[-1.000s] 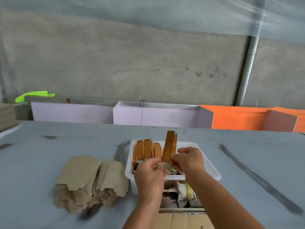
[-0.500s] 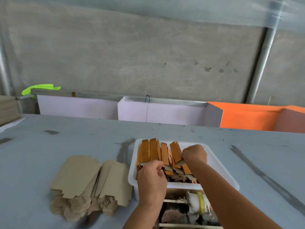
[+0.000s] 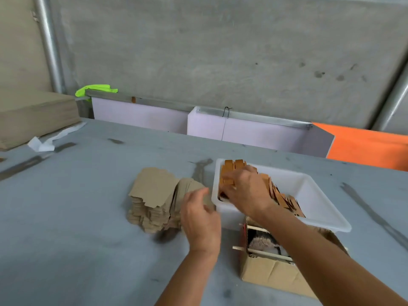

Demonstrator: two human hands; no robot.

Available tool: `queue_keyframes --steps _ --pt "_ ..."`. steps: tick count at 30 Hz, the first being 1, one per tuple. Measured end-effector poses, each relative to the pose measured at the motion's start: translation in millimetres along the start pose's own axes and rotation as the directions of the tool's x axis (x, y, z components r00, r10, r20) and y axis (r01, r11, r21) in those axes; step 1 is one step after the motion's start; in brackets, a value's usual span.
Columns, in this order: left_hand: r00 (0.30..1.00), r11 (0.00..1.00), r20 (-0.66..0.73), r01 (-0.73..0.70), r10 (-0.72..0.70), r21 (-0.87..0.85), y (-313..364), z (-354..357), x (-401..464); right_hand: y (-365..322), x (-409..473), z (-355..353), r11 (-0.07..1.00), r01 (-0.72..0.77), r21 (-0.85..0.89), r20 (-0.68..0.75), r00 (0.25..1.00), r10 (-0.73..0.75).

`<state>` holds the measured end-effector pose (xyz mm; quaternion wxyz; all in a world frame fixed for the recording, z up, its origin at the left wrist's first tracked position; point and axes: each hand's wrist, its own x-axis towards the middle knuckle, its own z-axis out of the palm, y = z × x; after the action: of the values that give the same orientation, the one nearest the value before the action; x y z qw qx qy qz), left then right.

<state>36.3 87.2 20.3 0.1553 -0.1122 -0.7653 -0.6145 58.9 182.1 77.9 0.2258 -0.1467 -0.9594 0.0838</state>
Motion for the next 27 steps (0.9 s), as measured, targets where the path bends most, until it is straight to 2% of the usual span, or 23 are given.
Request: queue_keyframes --steps 3,6,10,15,23,27 --pt "0.984 0.988 -0.131 0.107 -0.121 -0.109 -19 -25 5 -33 -11 15 0.990 0.141 -0.027 0.075 0.988 -0.138" --pt "0.969 0.979 -0.173 0.151 -0.175 -0.140 -30 -44 3 -62 -17 38 0.940 0.269 -0.210 0.209 0.951 -0.226" --pt "0.965 0.964 -0.143 0.193 -0.220 -0.182 -39 -59 -2 -84 -16 62 0.908 0.220 -0.357 0.295 0.949 -0.113" --pt "0.961 0.953 -0.118 0.224 -0.251 -0.204 -40 -65 -5 -89 -22 80 0.887 0.211 -0.412 0.271 0.957 -0.102" --pt "0.960 0.945 -0.107 0.230 -0.260 -0.231 -47 -66 -8 -83 -30 83 0.922 0.205 -0.328 0.200 0.969 -0.145" --pt "0.962 0.949 -0.090 0.237 -0.260 -0.206 -50 -67 -12 -88 -32 71 0.916 0.206 -0.343 0.105 0.978 -0.181"
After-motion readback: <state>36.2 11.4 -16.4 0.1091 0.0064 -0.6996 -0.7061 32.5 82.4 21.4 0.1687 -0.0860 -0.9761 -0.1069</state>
